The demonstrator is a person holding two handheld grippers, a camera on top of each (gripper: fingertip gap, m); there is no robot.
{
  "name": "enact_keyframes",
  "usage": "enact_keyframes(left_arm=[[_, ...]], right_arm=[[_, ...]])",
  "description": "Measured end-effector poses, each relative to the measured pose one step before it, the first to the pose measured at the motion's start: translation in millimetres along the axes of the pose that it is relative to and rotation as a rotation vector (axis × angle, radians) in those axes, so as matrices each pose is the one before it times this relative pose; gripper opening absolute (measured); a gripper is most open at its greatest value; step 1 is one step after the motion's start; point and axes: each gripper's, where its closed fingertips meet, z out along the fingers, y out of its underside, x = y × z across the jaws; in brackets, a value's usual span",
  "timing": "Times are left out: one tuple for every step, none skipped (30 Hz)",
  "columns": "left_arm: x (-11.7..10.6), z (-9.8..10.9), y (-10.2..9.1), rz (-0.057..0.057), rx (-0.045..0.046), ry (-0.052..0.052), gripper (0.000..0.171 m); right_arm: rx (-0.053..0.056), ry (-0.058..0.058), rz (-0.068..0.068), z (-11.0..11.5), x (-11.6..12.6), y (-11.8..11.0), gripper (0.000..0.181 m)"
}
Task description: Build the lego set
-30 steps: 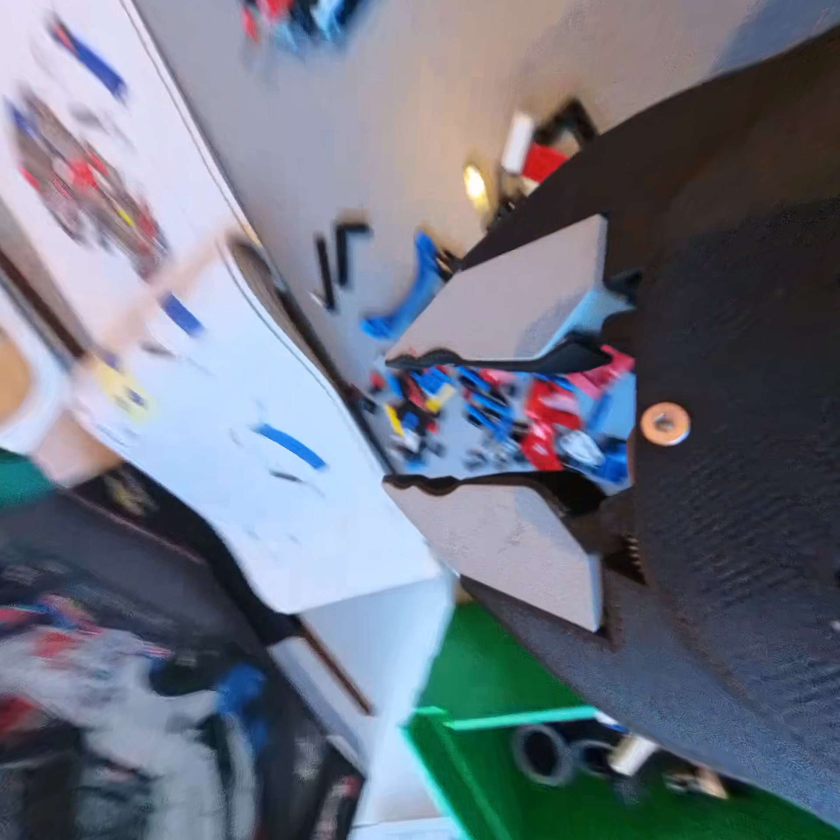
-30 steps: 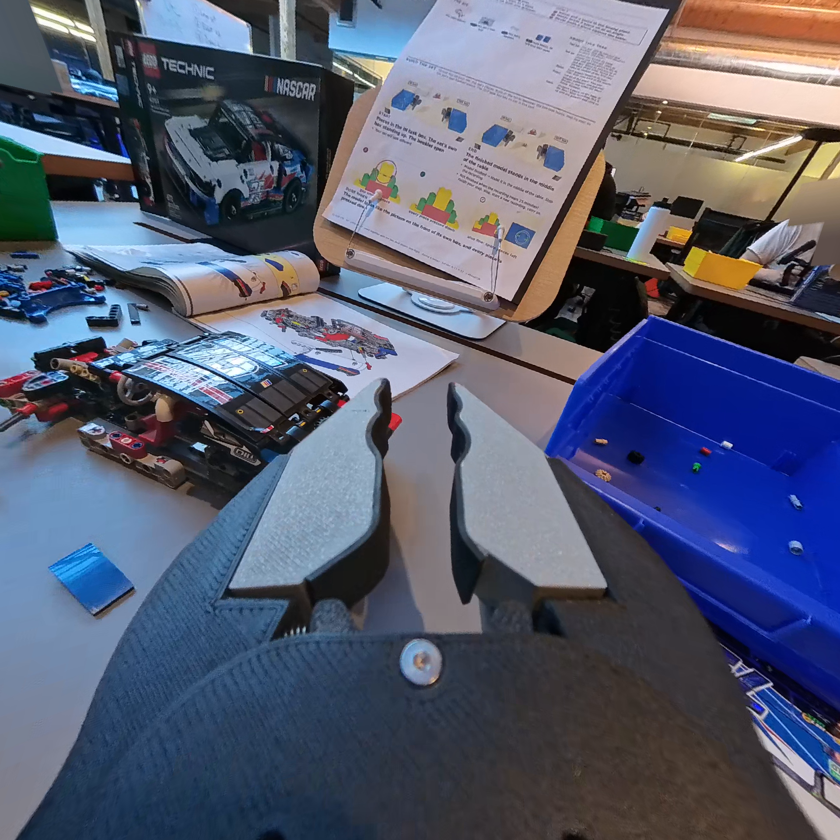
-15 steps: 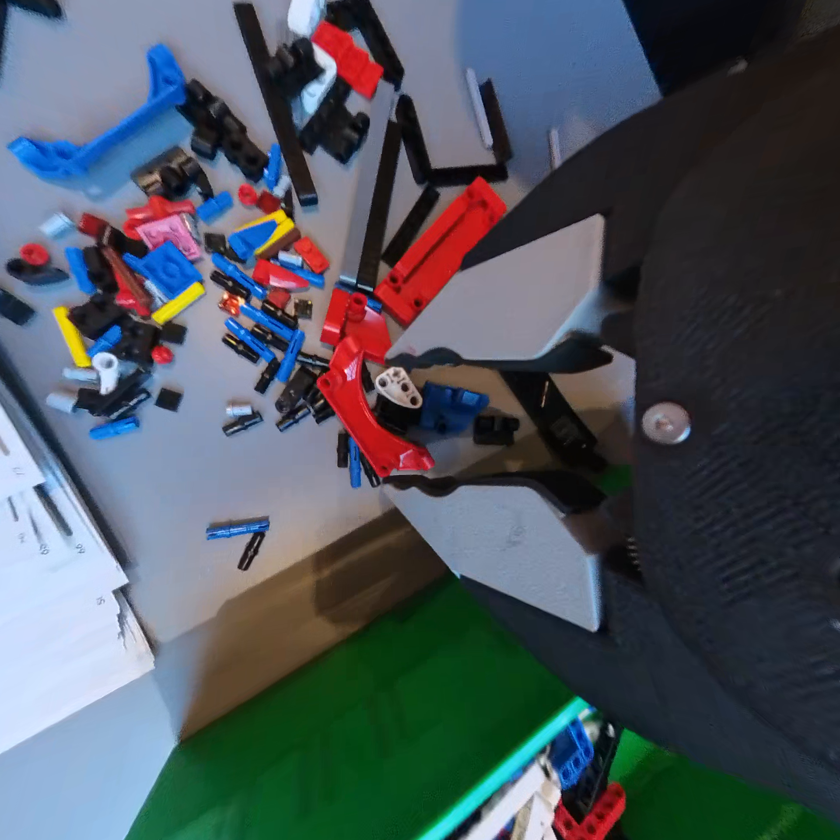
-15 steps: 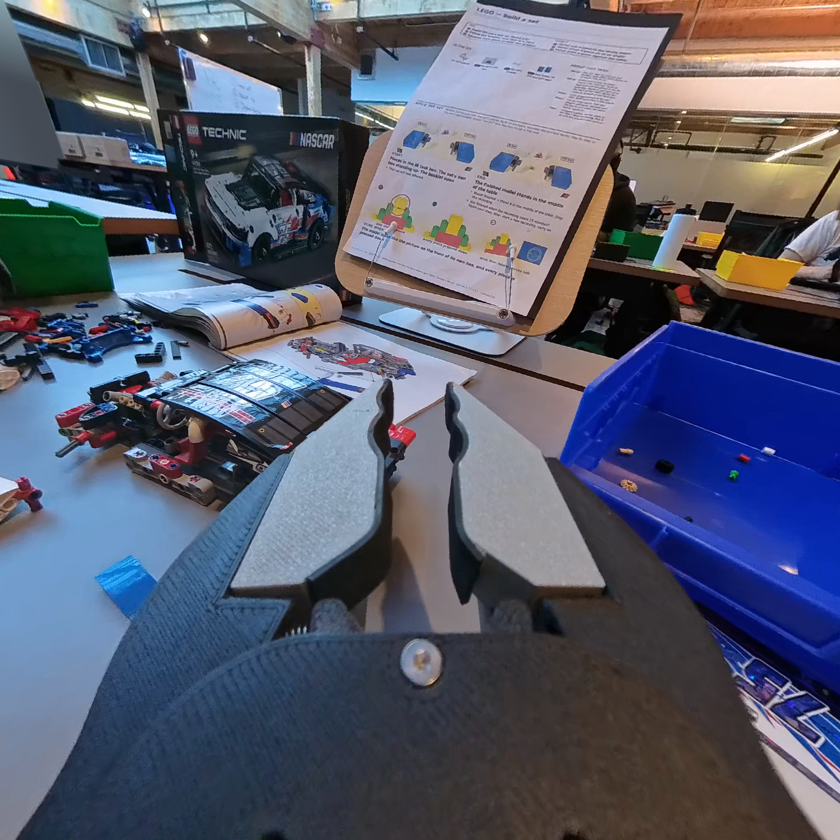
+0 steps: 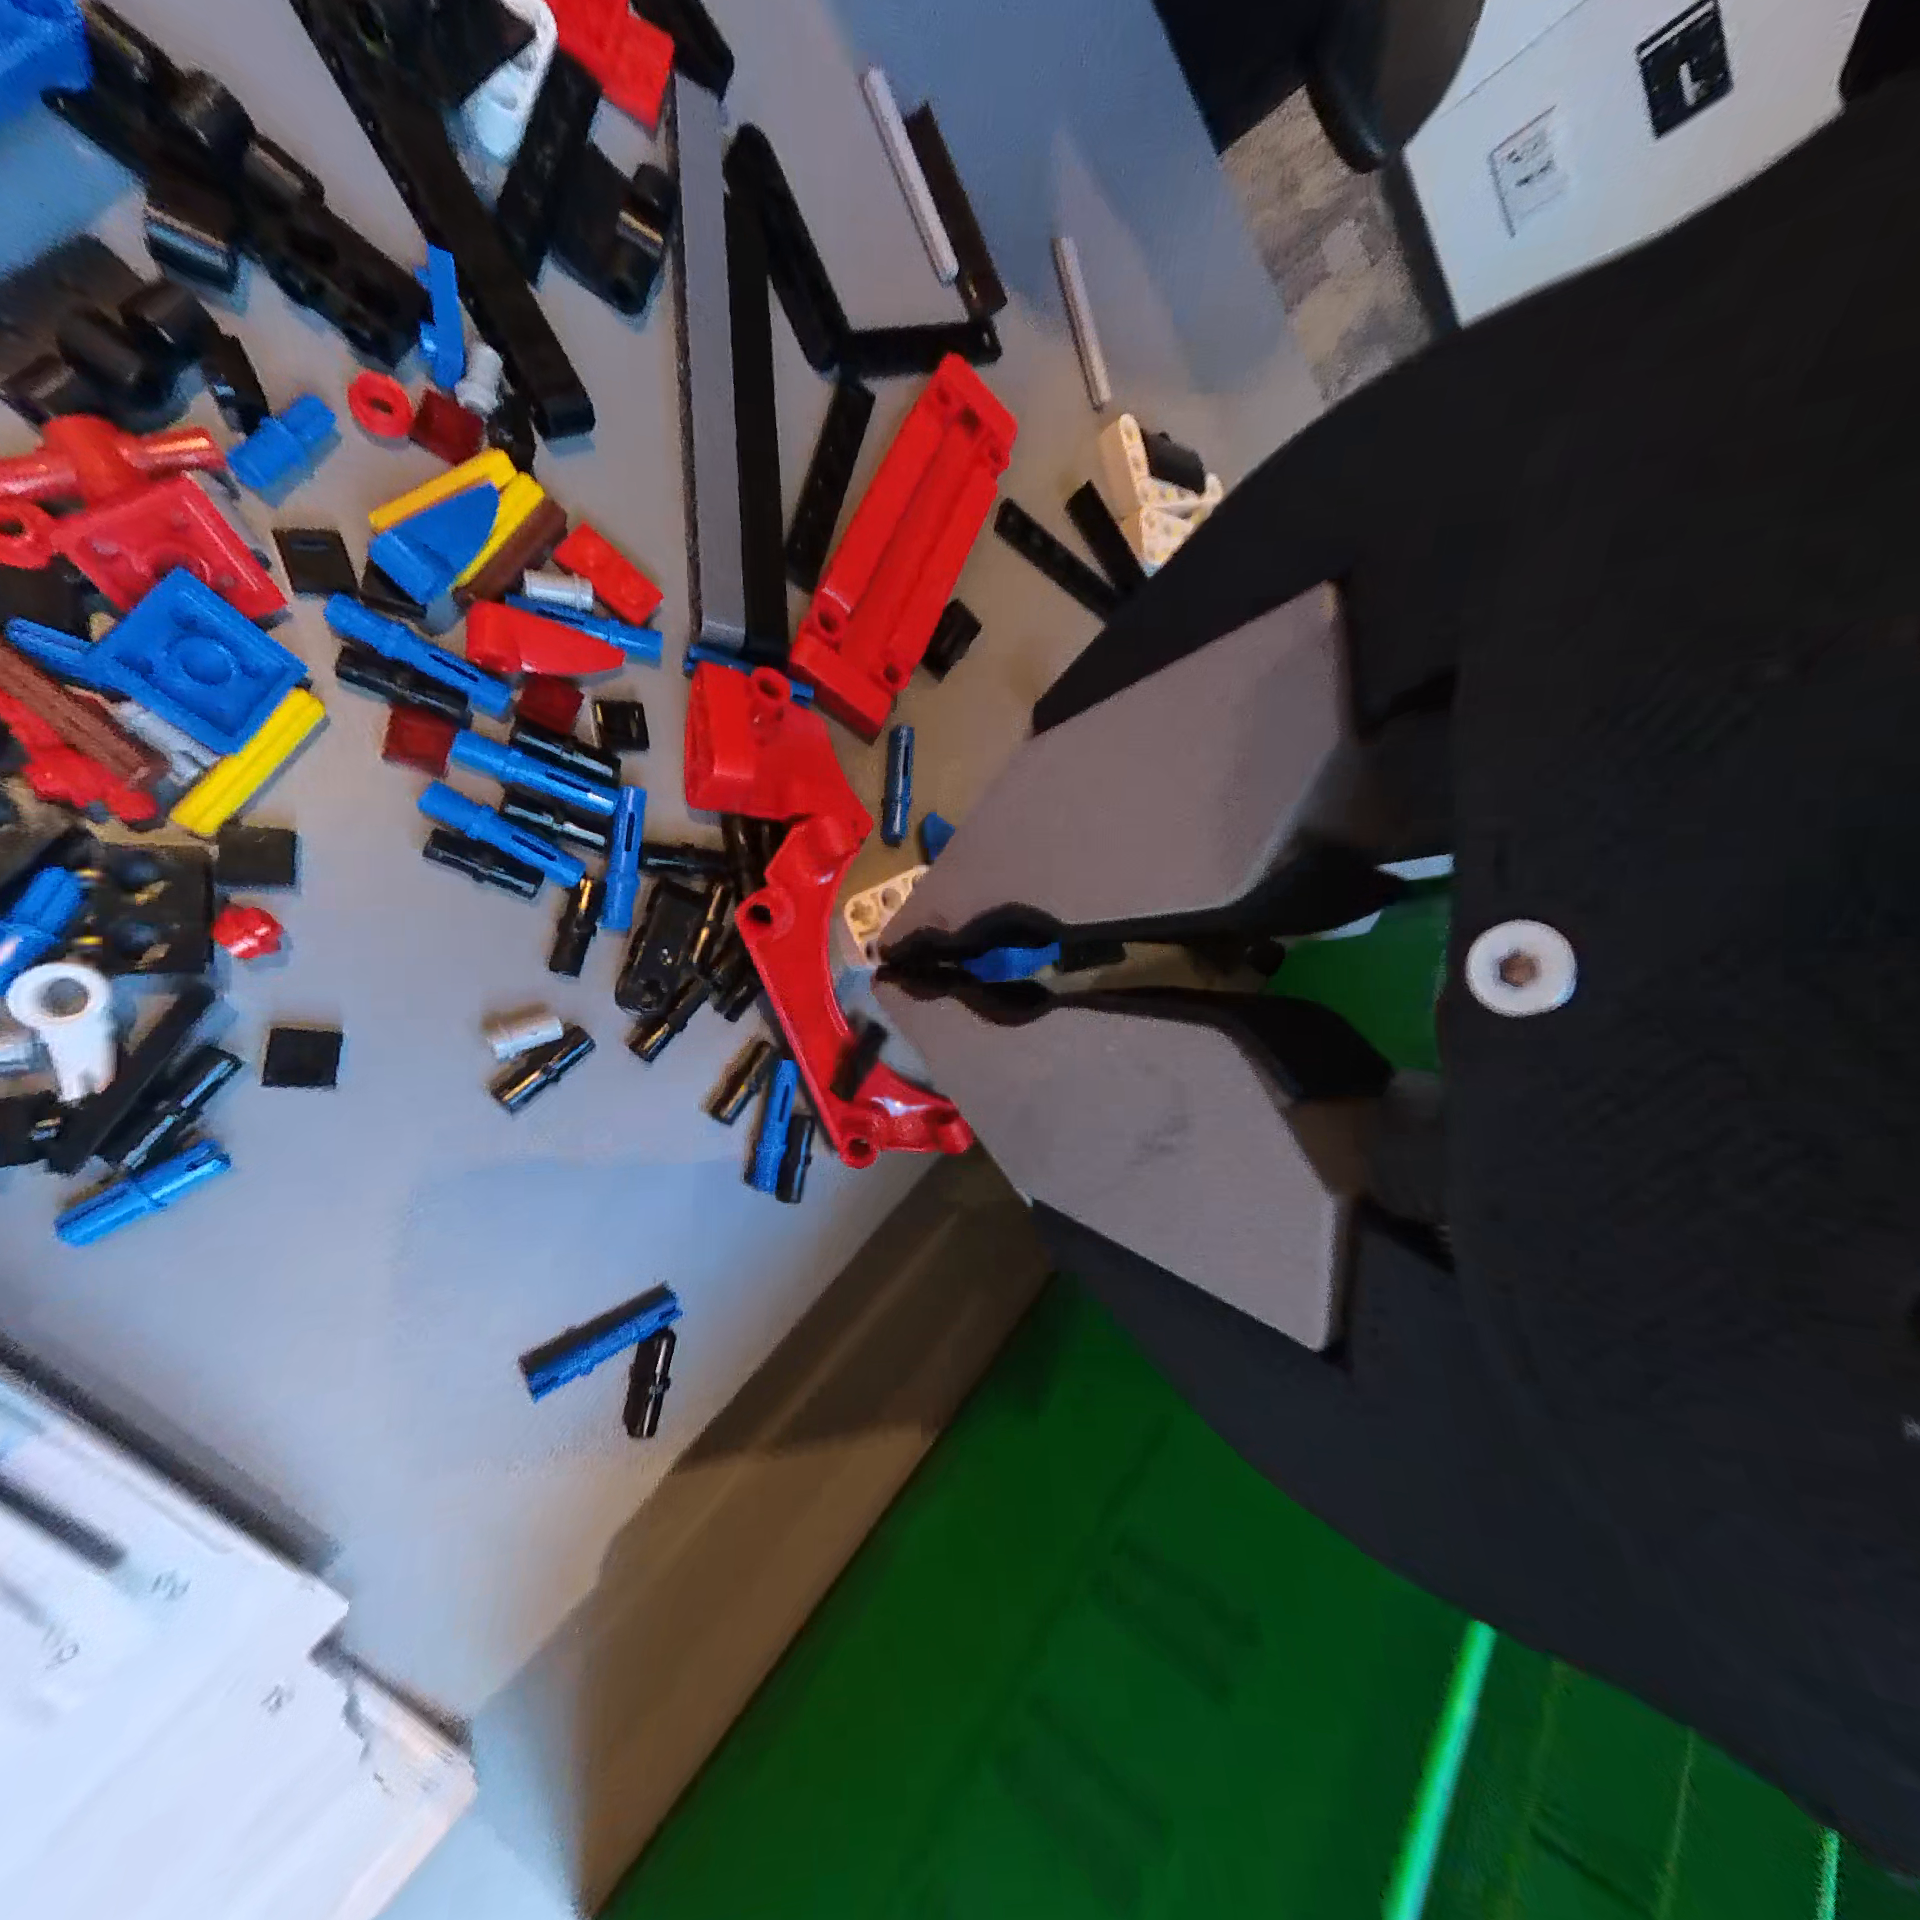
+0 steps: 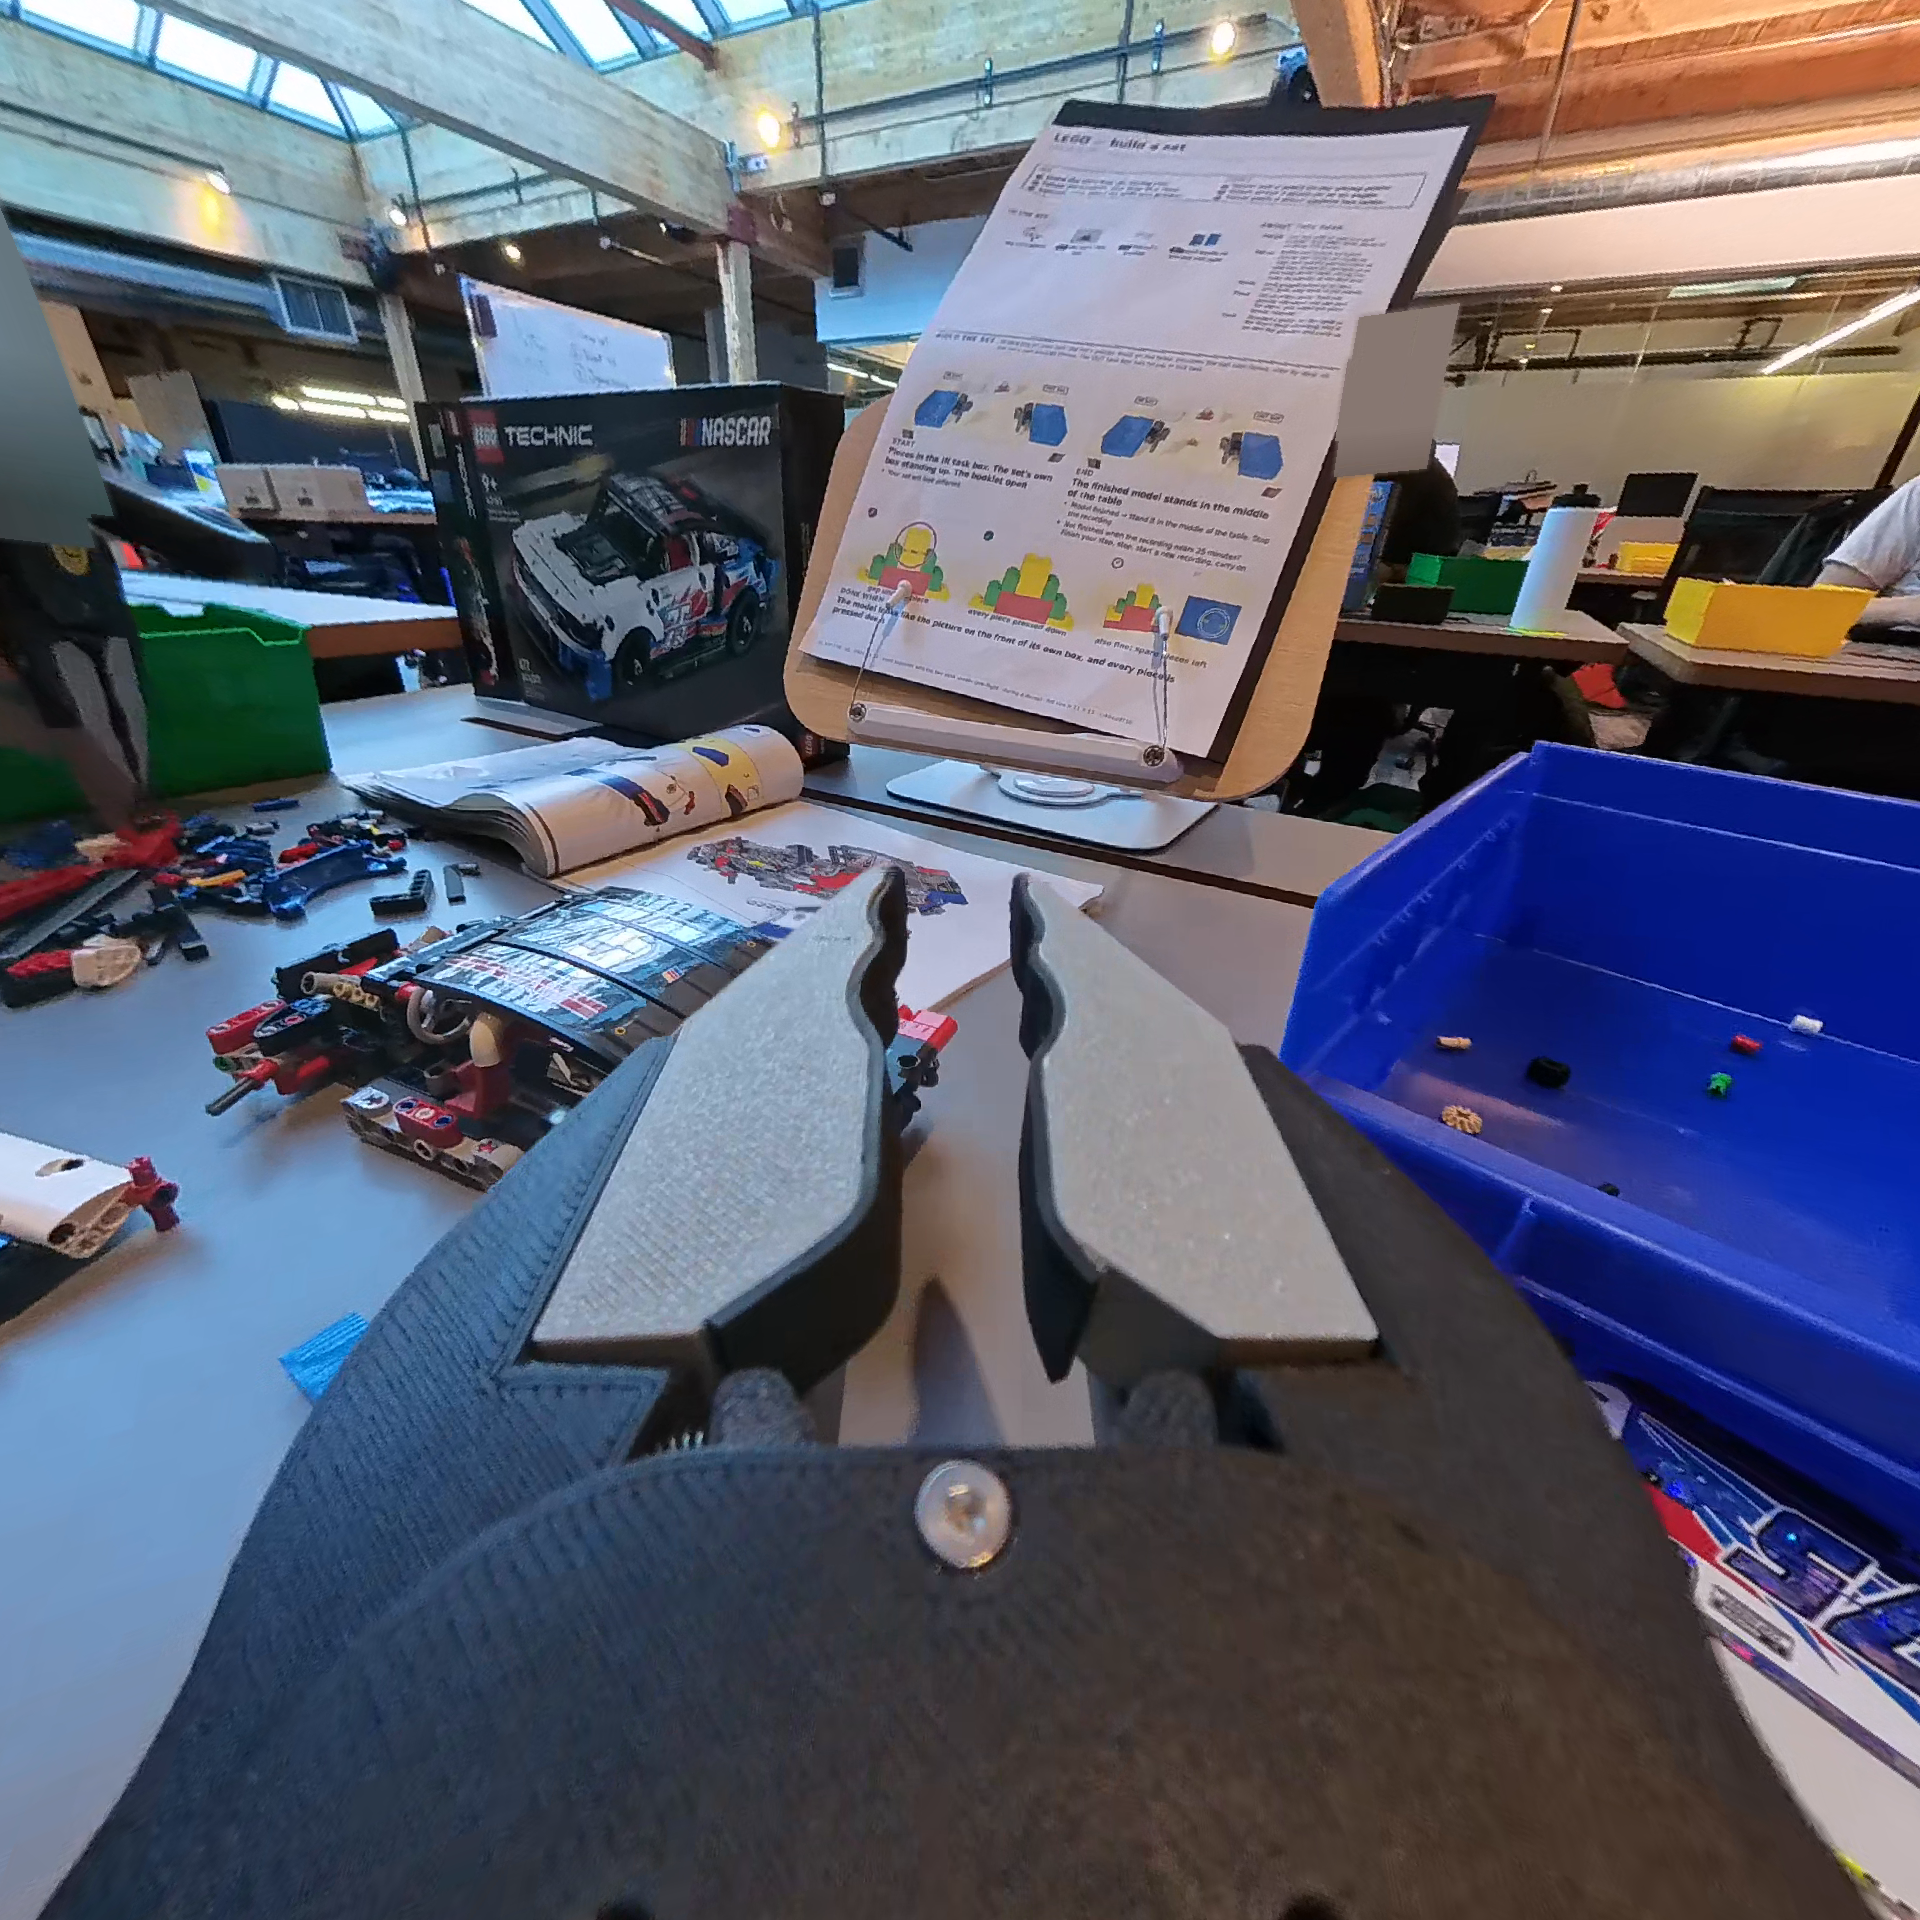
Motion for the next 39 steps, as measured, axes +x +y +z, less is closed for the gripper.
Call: enact_keyframes(left_arm=[[0.10,-5.78,-2.45,-0.0070,0.01740,0.0050,0.000],[0.61,-6.98,-2.67,-0.0036,0.02103,0.0043,0.000],[-0.15,-7.39,-3.11,-0.0027,0.02501,-0.0034,0.000],[-0.56,-7.08,-3.41,-0.0028,0.02515,-0.0065,0.000],[0.34,-5.83,-3.96,0.0014,0.02524,-0.0034,0.000],[1.19,-3.44,-4.25,0.0103,0.02390,-0.0014,0.000],[1.44,-0.66,-3.26,0.0128,0.01556,-0.0001,0.000],[2.95,2.11,-1.18,0.0084,0.00019,0.0099,0.000],[2.96,4.55,0.63,-0.0029,-0.01455,0.0129,0.018],[2.39,5.62,2.45,-0.0127,-0.02748,0.0123,0.040],[1.99,5.55,3.14,-0.0153,-0.02835,0.0117,0.044],[1.56,4.75,1.97,-0.0135,-0.01723,0.0079,0.043],[2.08,4.10,0.86,-0.0101,-0.00578,0.0100,0.041],[2.72,3.61,0.96,-0.0058,-0.00316,0.0151,0.037],[1.48,3.25,1.59,-0.0065,-0.00661,0.0081,0.035],[-0.25,3.10,1.89,-0.0094,-0.00782,-0.0012,0.033],[-0.72,2.92,2.32,-0.0089,-0.01002,-0.0025,0.025],[-0.34,2.72,2.17,-0.0053,-0.00808,-0.0006,0.017],[-0.10,1.08,0.03,-0.0021,0.00633,-0.0011,0.016],[1.91,0.15,0.24,0.0016,0.00651,0.0110,0.007],[1.59,0.19,0.46,0.0018,0.00377,0.0071,0.006],[0.76,0.01,0.79,0.0007,0.00153,0.0023,0.006],[0.15,-0.49,0.88,0.0005,0.00169,-0.0015,0.006],[0.32,-1.05,0.61,0.0009,0.00375,-0.0008,0.005],[0.76,-1.54,0.21,0.0003,0.00670,0.0013,0.005],[1.32,-1.95,0.44,-0.0004,0.00631,0.0038,0.005],[0.92,-2.37,0.31,0.0001,0.00788,0.0018,0.004],[0.99,-2.77,0.20,0.0011,0.01161,0.0003,0.004],[0.94,-3.08,0.61,0.0003,0.01066,0.0003,0.003],[0.68,-3.12,0.97,-0.0005,0.01074,-0.0012,0.002],[0.55,-3.34,0.71,0.0006,0.01498,-0.0029,0.000],[0.69,-3.06,0.61,-0.0004,0.01722,-0.0017,0.000],[1.60,-2.78,0.73,-0.0033,0.01518,0.0053,0.000],[2.35,-2.02,0.91,-0.0043,0.01366,0.0104,0.000],[2.97,-0.79,1.55,-0.0034,0.00769,0.0134,0.000],[2.12,0.33,2.58,-0.0025,-0.00123,0.0081,0.000],[0.57,0.88,2.97,-0.0019,-0.00504,-0.0015,0.000],[0.63,1.37,2.10,-0.0010,-0.00048,-0.0020,0.000],[1.65,1.47,1.61,-0.0009,0.00079,0.0058,0.000]], right_arm=[[0.0052,0.0001,0.0077,-0.62,0.87,-0.67,0.017],[0.0049,0.0002,0.0068,-0.59,0.73,-0.74,0.017],[0.0044,-0.0004,0.0064,-0.43,0.57,-0.57,0.017],[0.0030,-0.0006,0.0057,-0.33,0.50,-0.37,0.017],[0.0017,-0.0014,0.0042,-0.17,0.18,-0.17,0.016],[0.0008,-0.0022,0.0033,0.03,-0.03,-0.01,0.016],[0.0003,-0.0017,0.0027,0.07,-0.01,-0.04,0.016],[-0.0002,-0.0015,0.0020,0.07,-0.15,0.13,0.016],[0.0005,-0.0016,0.0014,0.05,-0.17,-0.07,0.016],[0.0012,-0.0009,0.0010,-0.12,-0.11,-0.19,0.016],[0.0016,-0.0006,0.0012,-0.31,-0.13,-0.26,0.016],[0.0027,-0.0002,0.0013,-0.28,0.00,-0.54,0.016],[0.0032,0.0007,0.0007,-0.40,0.19,-0.52,0.015],[0.0021,0.0007,0.0009,-0.27,0.08,-0.35,0.015],[0.0007,-0.0006,0.0016,-0.06,0.10,-0.12,0.015],[-0.0006,-0.0011,0.0013,0.04,-0.04,0.19,0.015],[-0.0018,-0.0002,0.0004,0.23,-0.02,0.30,0.015],[-0.0012,-0.0002,-0.0001,0.05,-0.04,0.19,0.015],[0.0000,-0.0004,-0.0005,0.06,-0.10,0.01,0.015],[0.0002,0.0005,-0.0008,0.01,-0.02,-0.12,0.014],[-0.0001,0.0007,-0.0003,-0.02,0.12,0.12,0.014],[-0.0011,-0.0003,0.0004,0.14,-0.03,0.17,0.014],[-0.0019,-0.0005,0.0005,0.22,-0.07,0.31,0.014],[-0.0017,-0.0001,-0.0005,0.16,0.00,0.27,0.014],[-0.0011,0.0001,-0.0014,0.11,-0.13,0.17,0.014],[-0.0010,0.0005,-0.0014,0.04,-0.13,0.16,0.014],[-0.0003,-0.0001,-0.0005,0.17,-0.21,0.06,0.014],[-0.0004,-0.0005,-0.0006,0.02,-0.25,0.07,0.014],[-0.0010,0.0001,-0.0010,0.05,-0.07,0.16,0.014],[-0.0013,-0.0001,-0.0006,0.10,-0.06,0.30,0.014],[-0.0007,-0.0004,-0.0001,0.09,-0.06,0.11,0.014],[-0.0006,-0.0004,0.0004,0.17,-0.04,0.11,0.014],[-0.0006,-0.0003,0.0005,0.10,0.05,0.19,0.014],[-0.0004,-0.0005,0.0004,0.05,-0.03,0.06,0.013],[-0.0001,-0.0006,0.0000,0.07,-0.02,0.02,0.013],[-0.0006,-0.0008,-0.0003,0.16,-0.18,0.10,0.013],[-0.0010,-0.0008,-0.0002,0.12,-0.20,0.27,0.013],[-0.0001,-0.0013,0.0002,0.13,-0.22,0.03,0.013],[-0.0004,-0.0011,-0.0002,0.10,-0.29,0.07,0.013]])
